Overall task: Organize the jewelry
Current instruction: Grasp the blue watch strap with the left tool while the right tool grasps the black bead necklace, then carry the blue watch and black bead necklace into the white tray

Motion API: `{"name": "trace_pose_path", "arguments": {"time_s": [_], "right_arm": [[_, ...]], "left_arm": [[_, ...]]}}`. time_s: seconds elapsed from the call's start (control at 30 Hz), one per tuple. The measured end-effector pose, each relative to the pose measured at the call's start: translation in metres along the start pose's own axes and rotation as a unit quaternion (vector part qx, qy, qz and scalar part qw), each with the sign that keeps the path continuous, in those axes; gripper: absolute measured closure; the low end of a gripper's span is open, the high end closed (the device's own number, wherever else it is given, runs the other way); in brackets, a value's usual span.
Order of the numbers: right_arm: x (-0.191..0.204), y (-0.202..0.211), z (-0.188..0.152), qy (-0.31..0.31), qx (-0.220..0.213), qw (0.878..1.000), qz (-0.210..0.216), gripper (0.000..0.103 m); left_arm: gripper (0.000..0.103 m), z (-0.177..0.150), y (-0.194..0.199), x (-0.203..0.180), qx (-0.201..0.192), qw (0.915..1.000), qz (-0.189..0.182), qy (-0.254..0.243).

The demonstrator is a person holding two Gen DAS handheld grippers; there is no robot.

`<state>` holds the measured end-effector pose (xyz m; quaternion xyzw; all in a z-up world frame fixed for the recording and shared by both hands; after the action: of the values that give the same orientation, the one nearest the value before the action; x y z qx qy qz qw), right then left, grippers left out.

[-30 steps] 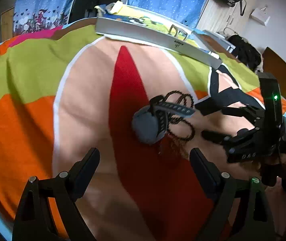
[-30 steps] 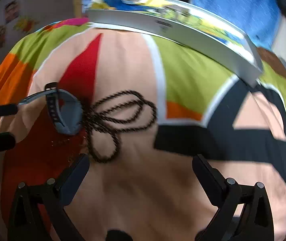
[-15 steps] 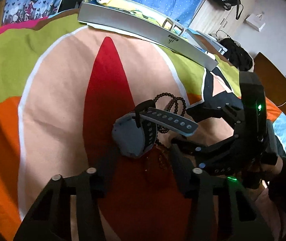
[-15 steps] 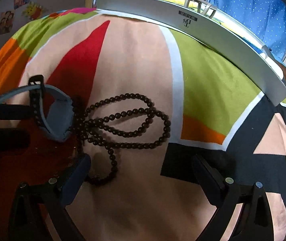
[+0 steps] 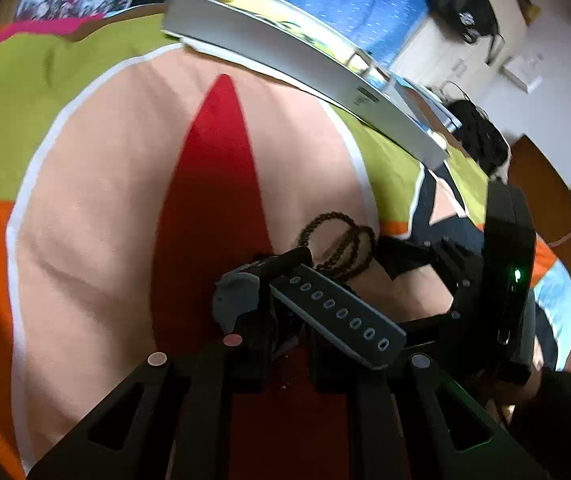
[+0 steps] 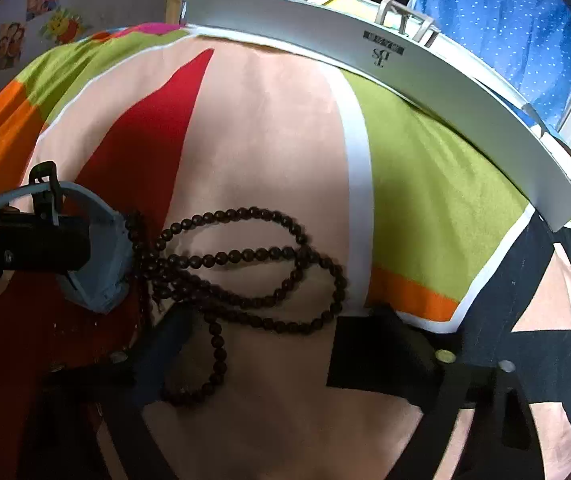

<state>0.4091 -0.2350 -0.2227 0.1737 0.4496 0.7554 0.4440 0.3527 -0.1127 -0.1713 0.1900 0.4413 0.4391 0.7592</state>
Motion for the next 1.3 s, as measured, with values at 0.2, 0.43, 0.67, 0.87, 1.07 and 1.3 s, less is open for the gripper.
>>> {"name": "trace_pose_path", "arguments": {"time_s": [0.2, 0.43, 0.67, 0.87, 1.07, 1.3], "right_arm": [[0.008, -0.001, 0.006, -0.006, -0.015, 1.0, 0.012, 0.05], [0.011, 0.002, 0.007, -0.019, -0.015, 0.999, 0.033, 0.091], [-0.003, 0.025, 0.012, -0.108, -0.038, 0.991, 0.073, 0.093], [-0.017, 0.061, 0.009, -0.134, -0.078, 0.986, 0.065, 0.093], [-0.024, 0.107, 0.016, -0.153, -0.135, 0.978, 0.054, 0.093], [-0.054, 0.149, 0.03, -0.188, -0.207, 0.959, 0.052, 0.093]], "left_arm": [[0.092, 0.004, 0.01, 0.011, 0.001, 0.9994, 0.022, 0.027], [0.094, -0.002, 0.016, 0.006, 0.008, 0.9988, 0.047, 0.009], [0.102, -0.01, 0.021, -0.004, 0.0, 0.9976, 0.069, -0.008], [0.102, -0.012, 0.033, -0.012, -0.014, 0.9977, 0.065, -0.016], [0.102, -0.003, 0.044, -0.03, -0.024, 0.9975, 0.062, -0.022], [0.102, 0.027, 0.062, -0.047, -0.038, 0.9964, 0.069, -0.034]]}}
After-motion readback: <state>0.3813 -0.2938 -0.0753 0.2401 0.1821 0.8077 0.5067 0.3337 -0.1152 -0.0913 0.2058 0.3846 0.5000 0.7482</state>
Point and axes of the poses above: each gripper's, at about its wrist camera, not at the fingertips, and y roughly against the way its jaws point, x to its left, z to its top, the point moved 7 cm from there along -y, roughly the way its jaws point
